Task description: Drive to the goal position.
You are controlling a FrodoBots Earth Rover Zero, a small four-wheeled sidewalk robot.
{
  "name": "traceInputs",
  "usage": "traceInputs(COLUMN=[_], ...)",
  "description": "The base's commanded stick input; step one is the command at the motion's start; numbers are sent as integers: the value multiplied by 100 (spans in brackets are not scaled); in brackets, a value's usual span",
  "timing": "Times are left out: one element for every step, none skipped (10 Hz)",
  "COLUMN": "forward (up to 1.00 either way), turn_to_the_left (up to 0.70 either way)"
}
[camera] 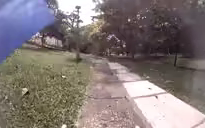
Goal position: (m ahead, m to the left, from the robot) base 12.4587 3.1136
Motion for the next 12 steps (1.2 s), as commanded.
traceInputs(forward=[50, 50, 50, 50, 50, 50, 50, 50, 50, 50, 50, 50], turn_to_the_left=[0, 0, 0, 0, 0, 0, 0, 14, 39, 49, 0, 0])
